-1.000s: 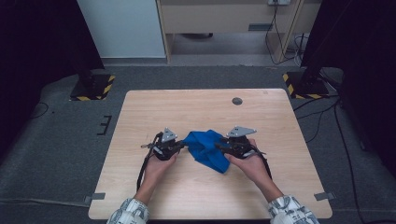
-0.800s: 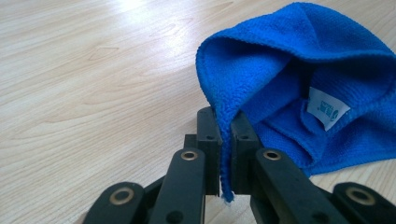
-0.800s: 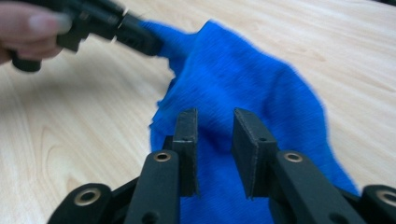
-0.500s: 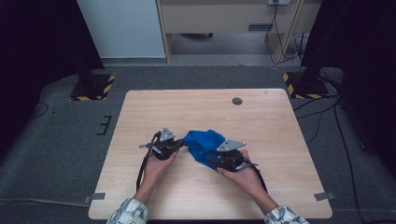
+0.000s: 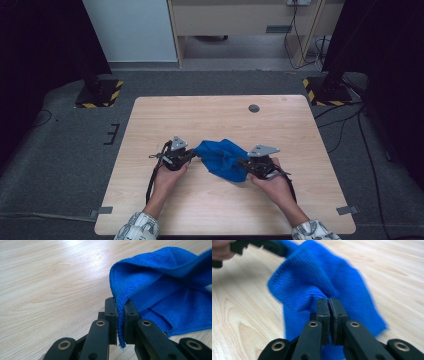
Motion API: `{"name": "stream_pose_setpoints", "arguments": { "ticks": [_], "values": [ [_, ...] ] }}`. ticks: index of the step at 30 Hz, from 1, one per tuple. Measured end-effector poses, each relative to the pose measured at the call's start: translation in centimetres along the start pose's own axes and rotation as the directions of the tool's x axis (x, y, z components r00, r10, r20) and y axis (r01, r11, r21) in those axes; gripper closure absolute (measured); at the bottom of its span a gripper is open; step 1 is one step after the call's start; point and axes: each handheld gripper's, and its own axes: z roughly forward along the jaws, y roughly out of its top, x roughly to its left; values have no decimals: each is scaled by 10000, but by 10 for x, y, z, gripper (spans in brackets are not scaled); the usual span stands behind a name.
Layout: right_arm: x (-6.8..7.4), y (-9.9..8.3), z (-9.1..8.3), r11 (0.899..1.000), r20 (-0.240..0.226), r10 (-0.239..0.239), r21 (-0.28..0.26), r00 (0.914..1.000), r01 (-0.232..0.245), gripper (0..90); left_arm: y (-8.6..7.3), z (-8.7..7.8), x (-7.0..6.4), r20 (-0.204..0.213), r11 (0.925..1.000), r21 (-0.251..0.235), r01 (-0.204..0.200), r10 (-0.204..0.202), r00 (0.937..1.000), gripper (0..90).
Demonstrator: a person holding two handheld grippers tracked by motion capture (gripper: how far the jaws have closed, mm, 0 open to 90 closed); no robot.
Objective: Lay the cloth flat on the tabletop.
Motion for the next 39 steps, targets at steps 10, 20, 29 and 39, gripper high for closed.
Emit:
{"name": "stream_pose_setpoints", "arguments": {
  "ticks": [10,20,29,39],
  "values": [
    [-52,-16,-11,9910,631,1336,-57,9890,-1336,877,4,16,-2,-14,9988,480,-115,116,9999,847],
    [-74,-21,13,9820,1011,1742,555,9795,-1804,878,1,14,-5,0,9971,699,-288,288,9996,857],
    [-71,-19,11,9815,993,1828,399,9781,-1875,773,-2,10,-8,186,9968,692,-399,387,9991,848],
    [-55,-12,-12,9898,906,1418,-251,9857,-1401,582,-2,9,-9,167,9970,650,-409,399,9991,843]
  ]
}}
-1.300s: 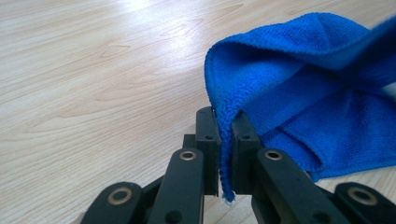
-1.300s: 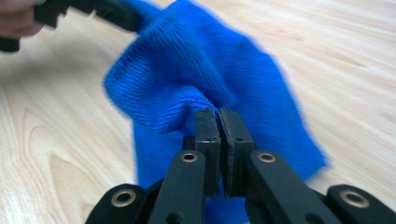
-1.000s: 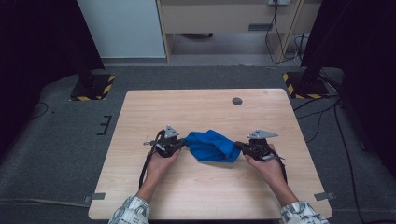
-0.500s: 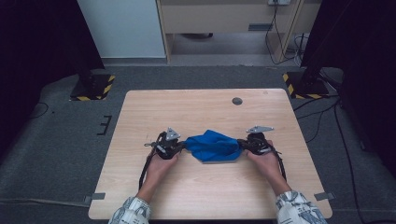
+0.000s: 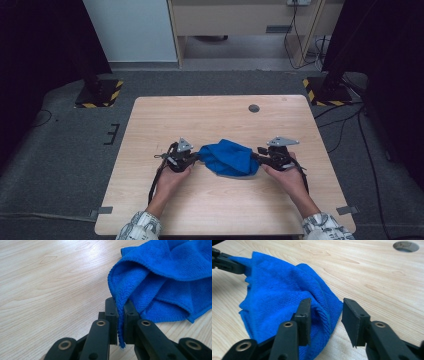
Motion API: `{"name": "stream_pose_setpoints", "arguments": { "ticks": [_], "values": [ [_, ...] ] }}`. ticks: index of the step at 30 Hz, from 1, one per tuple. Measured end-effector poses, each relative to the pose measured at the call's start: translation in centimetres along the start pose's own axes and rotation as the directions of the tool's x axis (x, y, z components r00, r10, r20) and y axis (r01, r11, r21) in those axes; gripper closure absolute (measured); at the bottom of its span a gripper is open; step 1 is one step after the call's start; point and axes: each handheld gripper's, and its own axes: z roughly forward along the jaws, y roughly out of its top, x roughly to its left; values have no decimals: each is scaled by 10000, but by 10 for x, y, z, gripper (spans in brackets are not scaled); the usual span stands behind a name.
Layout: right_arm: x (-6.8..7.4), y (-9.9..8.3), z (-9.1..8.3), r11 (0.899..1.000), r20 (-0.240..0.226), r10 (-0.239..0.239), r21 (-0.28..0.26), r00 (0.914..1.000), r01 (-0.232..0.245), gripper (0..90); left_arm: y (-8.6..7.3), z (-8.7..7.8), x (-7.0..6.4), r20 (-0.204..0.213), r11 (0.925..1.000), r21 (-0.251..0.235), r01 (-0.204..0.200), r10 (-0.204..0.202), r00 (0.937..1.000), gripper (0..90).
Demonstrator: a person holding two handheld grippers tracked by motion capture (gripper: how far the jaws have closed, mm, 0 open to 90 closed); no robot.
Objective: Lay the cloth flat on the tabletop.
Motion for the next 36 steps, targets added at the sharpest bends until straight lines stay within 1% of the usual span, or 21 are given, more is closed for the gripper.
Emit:
{"name": "stream_pose_setpoints", "arguments": {
  "ticks": [2,5,7,8,9,11,13,16,17,19,20,22,23,25,26,27,28,29,34,35,36],
  "values": [
    [2,0,-3,10000,-22,-54,-34,10000,54,575,0,0,0,0,10000,14,-14,14,10000,844],
    [10,-2,-16,9991,-100,-300,-315,9995,296,623,-1,0,0,-20,10000,28,-36,36,10000,844],
    [15,-5,-23,9982,-203,-454,-404,9988,446,683,-1,1,0,-19,10000,55,-53,53,10000,844],
    [15,-5,-23,9982,-203,-454,-404,9988,446,683,-1,1,0,-19,10000,55,-53,53,10000,844],
    [20,-11,-28,9969,-393,-694,-400,9968,678,748,-1,0,0,-26,10000,53,-72,72,10000,844],
    [22,-13,-29,9964,-464,-775,-374,9959,758,774,0,0,0,-32,10000,34,-70,70,10000,844],
    [31,-21,-28,9925,-727,-1220,-179,9899,1210,809,0,0,0,-28,10000,4,-52,52,10000,844],
    [36,-24,-25,9901,-808,-1401,-51,9868,1401,811,0,0,0,-32,10000,-14,-38,38,10000,844],
    [41,-26,-18,9869,-825,-1602,54,9836,1612,790,0,-1,0,-34,10000,-18,-36,36,10000,844],
    [42,-26,-16,9868,-813,-1606,97,9837,1619,769,0,-1,0,-19,10000,-37,-25,25,10000,844],
    [46,-27,-11,9851,-737,-1696,165,9827,1713,704,0,-1,0,-10,10000,-62,-26,26,10000,844],
    [47,-27,-8,9835,-750,-1782,177,9811,1799,666,0,-1,0,3,10000,-78,-16,16,10000,844],
    [48,-27,-5,9824,-659,-1843,168,9806,1858,582,0,-1,0,3,10000,-80,-14,14,10000,844],
    [49,-28,2,9798,-467,-1978,219,9791,1990,491,0,-1,0,13,10000,-90,7,-7,10000,843],
    [49,-28,2,9798,-467,-1978,219,9791,1990,491,0,-1,0,9,10000,-88,10,-9,10000,843],
    [47,-28,7,9780,-343,-2060,275,9779,2070,429,0,-1,0,30,9999,-102,47,-47,10000,843],
    [47,-28,7,9780,-343,-2060,275,9779,2070,429,0,-1,0,30,9999,-102,47,-47,10000,843],
    [47,-27,11,9782,-313,-2036,355,9785,2047,389,1,0,0,43,9999,-99,56,-56,10000,843],
    [46,-28,19,9684,-28,-2395,713,9709,2391,356,1,-1,0,52,9998,-144,100,-99,9999,842],
    [46,-29,20,9672,-35,-2421,778,9702,2416,372,1,-1,1,49,9997,-199,164,-163,9999,842],
    [45,-29,20,9656,33,-2488,788,9686,2477,428,1,-2,2,33,9995,-232,195,-194,9998,843]
  ]
}}
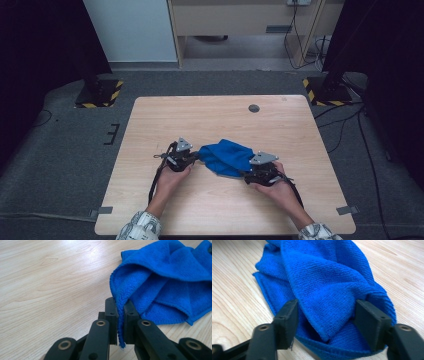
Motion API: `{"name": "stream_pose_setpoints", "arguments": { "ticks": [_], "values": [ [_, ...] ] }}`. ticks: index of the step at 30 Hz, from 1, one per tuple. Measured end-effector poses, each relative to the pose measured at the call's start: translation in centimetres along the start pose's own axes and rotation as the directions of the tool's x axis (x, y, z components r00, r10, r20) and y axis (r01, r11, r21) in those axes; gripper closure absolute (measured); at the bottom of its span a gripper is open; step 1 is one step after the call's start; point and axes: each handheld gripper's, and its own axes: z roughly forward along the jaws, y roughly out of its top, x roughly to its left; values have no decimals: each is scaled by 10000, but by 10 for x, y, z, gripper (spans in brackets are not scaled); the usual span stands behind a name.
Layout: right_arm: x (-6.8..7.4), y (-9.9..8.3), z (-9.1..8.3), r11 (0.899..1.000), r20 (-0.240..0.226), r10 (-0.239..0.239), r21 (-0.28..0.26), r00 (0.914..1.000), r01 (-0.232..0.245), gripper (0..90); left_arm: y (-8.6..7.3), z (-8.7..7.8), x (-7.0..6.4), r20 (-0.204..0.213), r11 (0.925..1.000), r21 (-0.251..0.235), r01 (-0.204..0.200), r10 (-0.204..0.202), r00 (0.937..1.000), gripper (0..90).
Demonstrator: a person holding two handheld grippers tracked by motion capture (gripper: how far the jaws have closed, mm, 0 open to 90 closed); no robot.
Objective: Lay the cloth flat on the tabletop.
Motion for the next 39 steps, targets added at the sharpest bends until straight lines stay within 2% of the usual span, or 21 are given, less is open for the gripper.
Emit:
{"name": "stream_pose_setpoints", "arguments": {
  "ticks": [2,4,8,12,17,21,25,28,34,39],
  "values": [
    [-1,0,-3,10000,227,-61,-73,9997,63,514,0,0,1,9,10000,-8,34,-34,10000,844],
    [-4,1,-5,9998,351,160,-84,9993,-157,592,0,-1,1,-17,10000,-37,66,-66,10000,845],
    [-11,0,-8,9988,200,461,-147,9987,-458,724,1,0,0,-24,10000,-34,73,-73,10000,845],
    [-16,5,-13,9964,-29,726,-433,9974,-727,842,3,0,0,-16,10000,-61,23,-23,10000,844],
    [-26,15,-24,9887,-188,1203,-875,9926,-1215,852,9,-5,-1,107,9997,-227,-13,16,9999,841],
    [-35,23,-34,9833,-174,1342,-1216,9908,-1354,856,16,-8,0,138,9990,-435,86,-80,9999,838],
    [-46,27,-37,9804,-121,1519,-1252,9883,-1522,859,23,-9,5,144,9981,-610,95,-86,9999,830],
    [-53,26,-38,9737,-186,1862,-1299,9823,-1870,862,27,-8,7,95,9975,-694,129,-123,9999,813],
    [-61,24,-44,9710,-143,1996,-1315,9798,-1997,865,26,0,10,46,9986,-507,162,-160,9999,819],
    [-67,23,-49,9629,-117,2277,-1463,9737,-2269,865,27,-2,10,64,9972,-720,221,-217,9997,831]
  ]
}}
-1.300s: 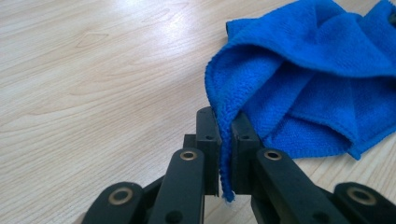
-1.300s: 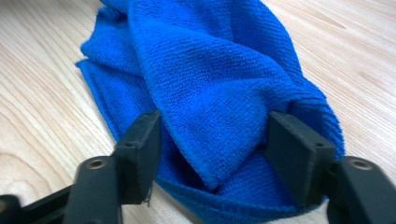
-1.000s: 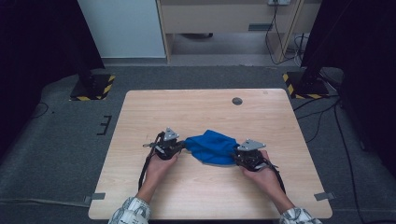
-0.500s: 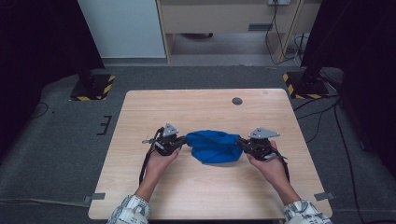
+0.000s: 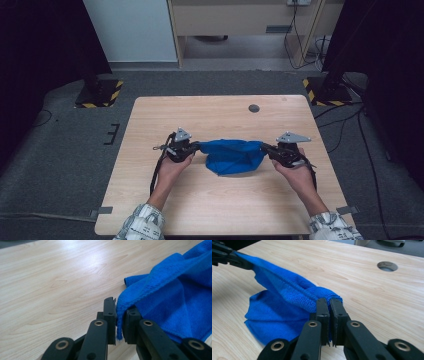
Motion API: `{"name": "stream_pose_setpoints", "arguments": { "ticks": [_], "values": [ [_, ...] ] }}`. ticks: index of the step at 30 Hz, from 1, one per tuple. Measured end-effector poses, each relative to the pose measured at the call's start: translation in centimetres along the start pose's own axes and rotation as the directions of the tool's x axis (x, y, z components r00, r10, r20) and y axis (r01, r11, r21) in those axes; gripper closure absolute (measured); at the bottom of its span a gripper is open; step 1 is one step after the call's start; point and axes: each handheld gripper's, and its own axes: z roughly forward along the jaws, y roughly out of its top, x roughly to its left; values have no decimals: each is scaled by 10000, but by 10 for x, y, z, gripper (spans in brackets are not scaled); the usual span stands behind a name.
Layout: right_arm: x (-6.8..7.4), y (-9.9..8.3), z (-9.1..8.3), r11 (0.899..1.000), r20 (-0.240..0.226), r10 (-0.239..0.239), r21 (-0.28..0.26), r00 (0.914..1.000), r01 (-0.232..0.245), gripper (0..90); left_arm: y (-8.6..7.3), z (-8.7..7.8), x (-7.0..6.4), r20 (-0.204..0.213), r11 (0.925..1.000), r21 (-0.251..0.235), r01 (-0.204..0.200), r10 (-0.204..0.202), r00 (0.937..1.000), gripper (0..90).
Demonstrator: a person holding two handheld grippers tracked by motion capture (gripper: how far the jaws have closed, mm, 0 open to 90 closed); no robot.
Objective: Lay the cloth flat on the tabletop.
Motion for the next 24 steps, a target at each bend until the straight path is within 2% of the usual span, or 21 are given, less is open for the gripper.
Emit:
{"name": "stream_pose_setpoints", "arguments": {
  "ticks": [4,14,19,24],
  "values": [
    [-4,2,-4,10000,129,-19,-59,9999,20,865,5,-3,-4,64,9999,-76,-106,107,9999,865],
    [-7,16,-15,9991,274,-76,-407,9996,87,866,13,-13,-10,207,9991,-119,-397,400,9990,874],
    [-5,25,-20,9984,285,-164,-542,9995,179,866,16,-21,-11,258,9988,-272,-414,421,9988,870],
    [-5,25,-17,9988,309,-183,-448,9994,197,866,15,-20,-7,394,9985,-483,-266,285,9988,842]
  ]
}}
